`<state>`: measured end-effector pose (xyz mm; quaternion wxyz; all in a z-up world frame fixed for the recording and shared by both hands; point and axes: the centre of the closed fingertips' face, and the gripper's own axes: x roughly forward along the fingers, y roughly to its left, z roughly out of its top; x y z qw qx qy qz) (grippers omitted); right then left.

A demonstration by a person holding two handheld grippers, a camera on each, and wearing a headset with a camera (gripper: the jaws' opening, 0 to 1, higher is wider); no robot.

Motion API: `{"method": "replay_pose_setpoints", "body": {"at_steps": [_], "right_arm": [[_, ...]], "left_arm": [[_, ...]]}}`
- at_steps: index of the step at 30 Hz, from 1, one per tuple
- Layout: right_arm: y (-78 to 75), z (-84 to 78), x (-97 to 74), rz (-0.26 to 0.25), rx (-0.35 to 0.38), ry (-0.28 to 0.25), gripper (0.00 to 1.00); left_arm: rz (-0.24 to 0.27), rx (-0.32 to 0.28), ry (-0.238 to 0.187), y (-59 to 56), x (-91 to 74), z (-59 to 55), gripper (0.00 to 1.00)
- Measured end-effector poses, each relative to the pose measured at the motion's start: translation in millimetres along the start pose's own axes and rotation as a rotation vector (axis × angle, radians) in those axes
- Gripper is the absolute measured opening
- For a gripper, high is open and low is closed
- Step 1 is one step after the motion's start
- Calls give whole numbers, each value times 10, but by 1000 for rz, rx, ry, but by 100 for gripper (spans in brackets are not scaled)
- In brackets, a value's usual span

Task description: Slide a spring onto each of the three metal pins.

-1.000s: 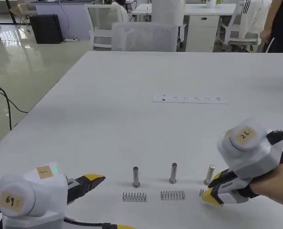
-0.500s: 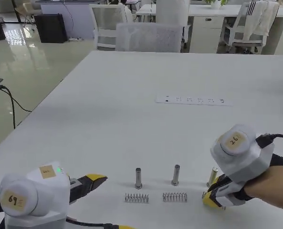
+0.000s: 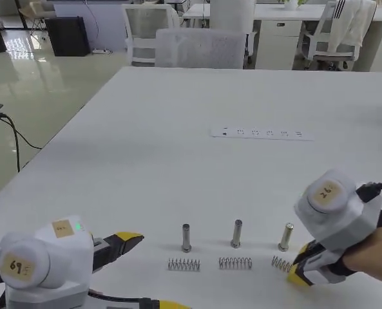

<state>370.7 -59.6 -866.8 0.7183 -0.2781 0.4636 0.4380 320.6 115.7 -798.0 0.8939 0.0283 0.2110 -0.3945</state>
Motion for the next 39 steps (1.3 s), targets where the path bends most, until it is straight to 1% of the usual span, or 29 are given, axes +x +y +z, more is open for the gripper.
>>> {"method": "replay_pose_setpoints", "body": {"at_steps": [5, 9, 10, 12, 13, 15, 18, 20, 24, 27, 29, 31, 34, 37, 39], "right_arm": [[-17, -25, -2, -12, -32, 14, 9], [-21, -23, -14, -17, -34, 16, 8], [-26, -8, -25, -20, -32, 6, 8], [-20, 11, -69, -7, -7, -6, 8], [-19, 30, -94, -6, -7, -19, 8], [-9, 37, -118, -2, -2, -23, 8], [60, 86, -185, 16, 9, -52, 7], [120, 141, -223, 33, 13, -80, 7], [209, 201, -261, 42, 1, -98, 7], [232, 238, -273, 47, -8, -103, 7], [245, 270, -297, 46, -13, -115, 7], [267, 318, -334, 48, -15, -133, 7], [293, 383, -392, 49, -15, -163, 7], [329, 445, -447, 57, -16, -192, 7], [348, 468, -474, 60, -17, -203, 7]], "left_arm": [[4, -1, -2, 10, -6, 7, 84], [7, 0, -2, 14, -9, 12, 84], [7, 0, -3, 16, -10, 16, 84], [11, -1, -6, 27, -13, 18, 84], [13, -2, -8, 30, -16, 24, 83], [15, -5, -11, 33, -23, 36, 83], [13, -4, -14, 30, -40, 55, 80], [8, -3, -22, 13, -61, 98, 78], [-8, 14, -27, -37, -85, 177, 74], [-17, 26, -28, -63, -85, 230, 73], [-32, 29, -29, -91, -86, 275, 70], [-42, 41, -31, -123, -84, 321, 67], [-52, 56, -32, -157, -79, 388, 67], [-65, 75, -36, -186, -84, 458, 64], [-75, 83, -43, -215, -92, 509, 62]]}}
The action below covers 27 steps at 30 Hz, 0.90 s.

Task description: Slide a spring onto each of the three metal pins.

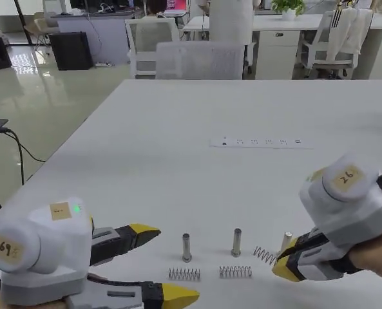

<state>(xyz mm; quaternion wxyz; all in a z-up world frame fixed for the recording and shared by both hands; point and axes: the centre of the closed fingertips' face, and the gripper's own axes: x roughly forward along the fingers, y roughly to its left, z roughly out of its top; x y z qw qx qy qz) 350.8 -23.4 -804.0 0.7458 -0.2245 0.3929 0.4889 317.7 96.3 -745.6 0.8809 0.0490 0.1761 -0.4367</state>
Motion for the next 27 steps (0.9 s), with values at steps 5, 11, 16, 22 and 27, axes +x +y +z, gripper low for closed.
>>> {"method": "replay_pose_setpoints", "body": {"at_steps": [5, 11, 16, 22, 27], "right_arm": [[78, 157, -78, 21, -4, -58, 7], [169, 286, -116, 37, -37, -88, 7], [219, 360, -146, 42, -80, -95, 7], [271, 435, -185, 49, -111, -106, 7], [301, 434, -177, 56, -130, -104, 7]], "left_arm": [[-19, 22, -5, -35, -1, 108, 57], [-46, 44, -23, -54, 48, 248, 50], [-81, 49, -28, -81, 132, 331, 45], [-123, 57, -21, -156, 265, 399, 38], [-145, 39, -21, -222, 370, 401, 36]]}}
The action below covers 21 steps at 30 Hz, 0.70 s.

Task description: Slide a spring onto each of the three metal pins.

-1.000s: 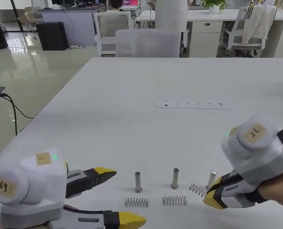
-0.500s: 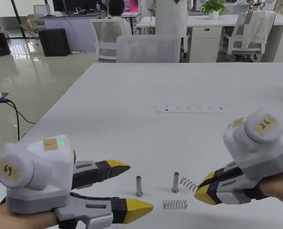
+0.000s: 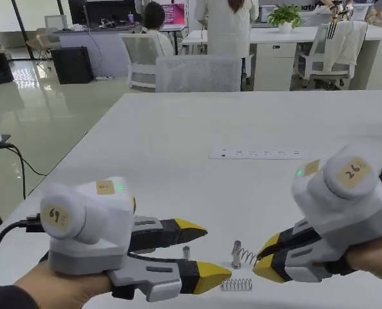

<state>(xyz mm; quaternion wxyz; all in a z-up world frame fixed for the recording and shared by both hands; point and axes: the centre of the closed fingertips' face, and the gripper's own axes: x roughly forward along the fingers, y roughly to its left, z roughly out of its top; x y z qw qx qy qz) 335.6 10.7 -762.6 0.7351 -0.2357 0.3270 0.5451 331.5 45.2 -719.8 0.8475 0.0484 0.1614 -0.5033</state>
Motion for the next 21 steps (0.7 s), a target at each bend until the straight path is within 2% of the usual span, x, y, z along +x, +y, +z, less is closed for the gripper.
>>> {"method": "replay_pose_setpoints", "body": {"at_steps": [5, 10, 21], "right_arm": [[20, 6, -33, 7, -20, 1, 7], [42, 20, -48, 13, -39, 0, 7], [108, 4, -56, 43, -74, 10, 7]], "left_arm": [[-15, -16, 0, -49, 61, -49, 32], [-23, -42, -20, -69, 78, -46, 29], [-41, -47, -20, -116, 121, -87, 28]]}}
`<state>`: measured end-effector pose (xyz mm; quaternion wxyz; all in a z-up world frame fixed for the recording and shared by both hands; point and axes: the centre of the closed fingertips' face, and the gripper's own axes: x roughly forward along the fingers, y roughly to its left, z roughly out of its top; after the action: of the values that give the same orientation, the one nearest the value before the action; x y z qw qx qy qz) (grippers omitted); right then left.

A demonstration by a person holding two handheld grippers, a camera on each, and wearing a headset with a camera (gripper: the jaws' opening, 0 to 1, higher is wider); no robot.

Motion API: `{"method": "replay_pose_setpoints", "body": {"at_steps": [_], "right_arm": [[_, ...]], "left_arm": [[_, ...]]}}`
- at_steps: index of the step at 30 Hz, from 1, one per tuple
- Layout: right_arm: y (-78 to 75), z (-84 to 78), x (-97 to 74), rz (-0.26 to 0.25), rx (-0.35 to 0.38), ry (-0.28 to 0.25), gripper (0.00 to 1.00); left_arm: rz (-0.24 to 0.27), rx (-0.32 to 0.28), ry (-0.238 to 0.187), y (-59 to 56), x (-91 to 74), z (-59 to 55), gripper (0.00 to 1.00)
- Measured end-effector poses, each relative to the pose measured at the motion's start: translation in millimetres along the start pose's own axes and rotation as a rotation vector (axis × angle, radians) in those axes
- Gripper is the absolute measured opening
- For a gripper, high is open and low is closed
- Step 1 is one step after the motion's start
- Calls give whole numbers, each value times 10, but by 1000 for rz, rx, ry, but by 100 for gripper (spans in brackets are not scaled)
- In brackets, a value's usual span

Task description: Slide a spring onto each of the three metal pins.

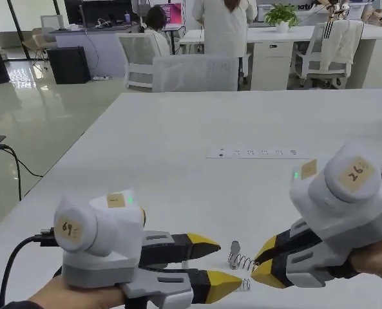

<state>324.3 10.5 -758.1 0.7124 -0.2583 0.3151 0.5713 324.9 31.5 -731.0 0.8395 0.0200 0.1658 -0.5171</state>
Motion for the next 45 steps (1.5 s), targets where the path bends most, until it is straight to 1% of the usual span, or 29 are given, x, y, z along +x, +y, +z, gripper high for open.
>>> {"method": "replay_pose_setpoints", "body": {"at_steps": [5, 9, 11, 14, 16, 21, 26, 28, 31, 36, 42, 45], "right_arm": [[10, 3, -9, 5, -5, -9, 7], [15, 24, -18, 3, -26, -20, 7], [27, 33, -10, 11, -32, -25, 7], [32, 41, 7, 9, -46, -22, 7], [52, 65, 7, 19, -53, -31, 7], [78, 67, -5, 26, -76, -30, 7], [147, 88, -5, 51, -138, -46, 7], [170, 91, 4, 54, -157, -43, 7], [176, 100, 8, 52, -186, -43, 7], [204, 109, 9, 60, -227, -49, 7], [201, 90, 26, 47, -293, -42, 7], [182, 93, 23, 38, -313, -39, 7]], "left_arm": [[-7, 3, -4, -12, 17, 6, 27], [-13, 8, -11, -25, 27, 23, 27], [-17, 9, -17, -36, 30, 32, 26], [-24, 14, -14, -53, 36, 21, 26], [-25, 18, -13, -52, 39, 13, 25], [-27, 14, -10, -49, 35, -12, 23], [-36, 7, -8, -66, 38, -28, 20], [-41, 5, -14, -74, 39, -19, 18], [-46, 11, -12, -84, 38, -26, 12], [-52, 3, -12, -95, 40, -35, 8], [-57, -3, -5, -92, 40, -59, 5], [-59, -2, -6, -92, 37, -54, 4]]}}
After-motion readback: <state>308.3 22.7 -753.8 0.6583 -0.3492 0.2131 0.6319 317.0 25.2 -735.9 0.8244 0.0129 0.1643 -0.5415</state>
